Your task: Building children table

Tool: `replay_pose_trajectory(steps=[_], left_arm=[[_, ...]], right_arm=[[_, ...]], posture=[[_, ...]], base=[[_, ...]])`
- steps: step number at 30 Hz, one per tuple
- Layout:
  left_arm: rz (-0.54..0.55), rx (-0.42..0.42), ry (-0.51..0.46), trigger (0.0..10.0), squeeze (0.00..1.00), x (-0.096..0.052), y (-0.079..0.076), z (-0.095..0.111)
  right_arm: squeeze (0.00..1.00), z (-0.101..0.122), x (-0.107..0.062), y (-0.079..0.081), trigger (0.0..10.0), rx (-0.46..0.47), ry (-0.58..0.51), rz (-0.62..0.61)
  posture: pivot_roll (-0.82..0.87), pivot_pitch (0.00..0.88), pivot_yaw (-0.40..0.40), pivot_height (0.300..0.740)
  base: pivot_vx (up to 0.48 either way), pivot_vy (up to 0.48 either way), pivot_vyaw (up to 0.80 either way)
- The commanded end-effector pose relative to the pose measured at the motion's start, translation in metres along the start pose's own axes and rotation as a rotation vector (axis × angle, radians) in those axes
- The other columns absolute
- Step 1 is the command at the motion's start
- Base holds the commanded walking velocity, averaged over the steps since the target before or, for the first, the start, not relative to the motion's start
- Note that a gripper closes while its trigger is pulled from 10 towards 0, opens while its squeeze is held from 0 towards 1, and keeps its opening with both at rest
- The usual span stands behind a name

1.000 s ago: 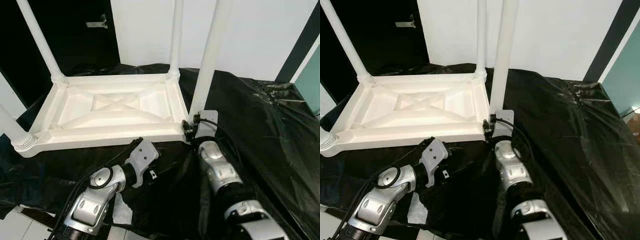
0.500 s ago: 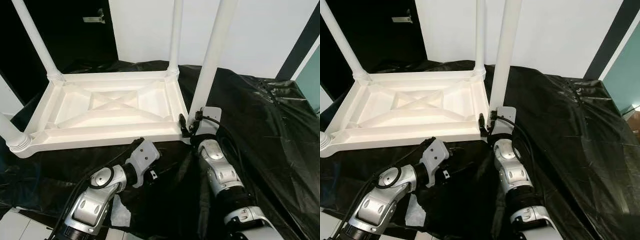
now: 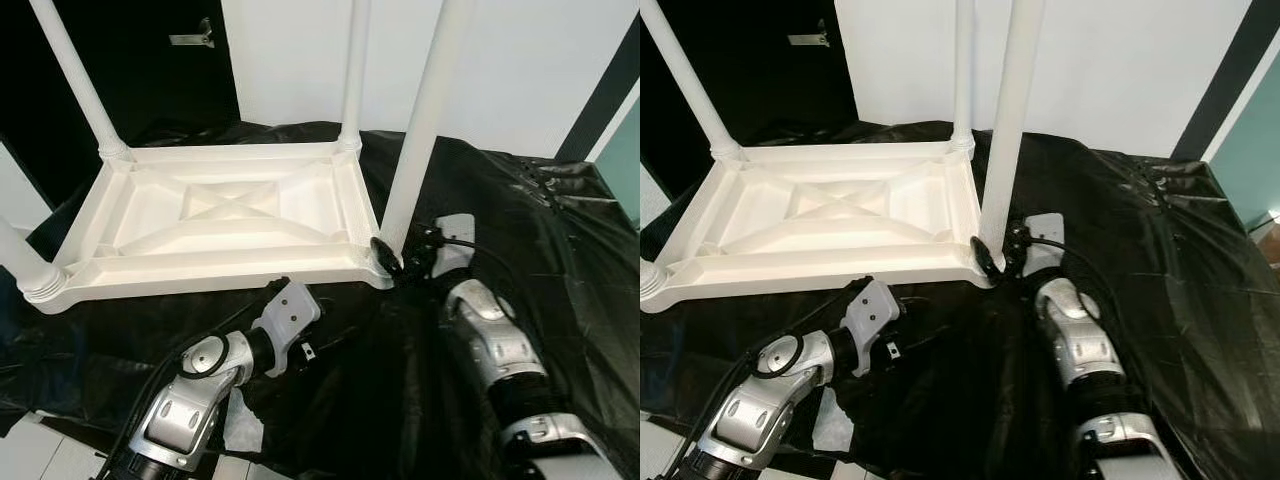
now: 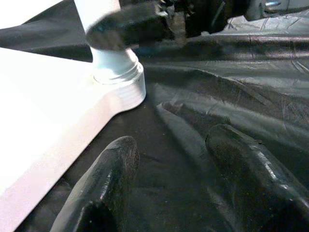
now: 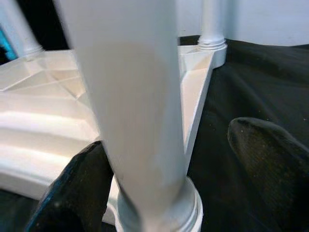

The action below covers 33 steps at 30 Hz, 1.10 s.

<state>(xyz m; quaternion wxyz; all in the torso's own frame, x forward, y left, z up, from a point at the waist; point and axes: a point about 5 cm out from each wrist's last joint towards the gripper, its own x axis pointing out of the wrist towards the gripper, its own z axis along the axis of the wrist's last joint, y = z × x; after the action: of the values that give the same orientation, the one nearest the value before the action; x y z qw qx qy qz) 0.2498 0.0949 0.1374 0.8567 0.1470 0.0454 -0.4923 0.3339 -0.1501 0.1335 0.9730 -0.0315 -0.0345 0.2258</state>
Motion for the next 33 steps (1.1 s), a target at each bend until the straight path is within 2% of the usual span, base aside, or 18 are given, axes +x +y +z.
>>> replay_pose_trajectory(steps=[1,6,12,25,26,27,28,29,30,32,33], left_arm=[[0.021,0.002,0.005,10.0,0.0,-0.001,0.003,0.001],[0.027,0.005,0.005,10.0,0.0,-0.001,0.005,0.002],[0.039,0.002,0.005,10.0,0.0,-0.002,0.005,0.001],[0.046,0.003,0.005,10.0,0.0,-0.002,0.006,0.002],[0.045,0.003,0.005,10.0,0.0,-0.002,0.006,0.002],[0.045,0.003,0.005,10.0,0.0,-0.002,0.006,0.002],[0.045,0.003,0.005,10.0,0.0,-0.002,0.006,0.002],[0.045,0.003,0.005,10.0,0.0,-0.002,0.006,0.002],[0.045,0.002,0.005,10.0,0.0,-0.002,0.006,0.002],[0.046,0.0,0.004,10.0,0.0,-0.002,0.005,0.003],[0.047,-0.002,0.004,10.0,0.0,-0.003,0.004,0.003]], right_arm=[[0.0,-0.007,-0.004,-0.005,10.0,-0.023,0.032,0.101],[0.0,-0.005,-0.003,-0.015,10.0,-0.045,0.046,0.187],[0.0,0.005,0.01,-0.029,10.0,-0.093,0.09,0.26],[0.0,0.014,0.031,-0.021,10.0,-0.125,0.12,0.394],[0.0,0.014,0.033,-0.02,8.1,-0.129,0.121,0.397],[0.0,0.014,0.033,-0.02,8.1,-0.129,0.121,0.397],[0.0,0.013,0.034,-0.018,4.3,-0.13,0.123,0.397],[0.0,0.013,0.034,-0.018,4.3,-0.13,0.123,0.397],[0.0,0.012,0.035,-0.017,0.0,-0.126,0.124,0.396],[0.0,0.011,0.035,-0.017,0.0,-0.119,0.127,0.392],[0.0,0.008,0.034,-0.016,4.0,-0.116,0.129,0.396]], posture=[[0.05,0.0,-0.035,0.74],[0.06,0.0,-0.037,0.74],[0.07,0.0,-0.048,0.74],[0.08,0.0,-0.043,0.74],[0.08,0.0,-0.043,0.74],[0.08,0.0,-0.043,0.74],[0.08,0.0,-0.043,0.74],[0.08,0.0,-0.043,0.74],[0.08,0.0,-0.047,0.74],[0.08,0.0,-0.05,0.74],[0.08,0.0,-0.05,0.74]], base=[[0.0,0.0,0.0],[0.0,0.0,0.0],[0.0,0.0,0.0],[0.0,0.0,0.0],[0.0,0.0,0.0],[0.0,0.0,0.0],[0.0,0.0,0.0],[0.0,0.0,0.0],[0.0,0.0,0.0],[0.0,0.0,0.0],[0.0,0.0,0.0]])
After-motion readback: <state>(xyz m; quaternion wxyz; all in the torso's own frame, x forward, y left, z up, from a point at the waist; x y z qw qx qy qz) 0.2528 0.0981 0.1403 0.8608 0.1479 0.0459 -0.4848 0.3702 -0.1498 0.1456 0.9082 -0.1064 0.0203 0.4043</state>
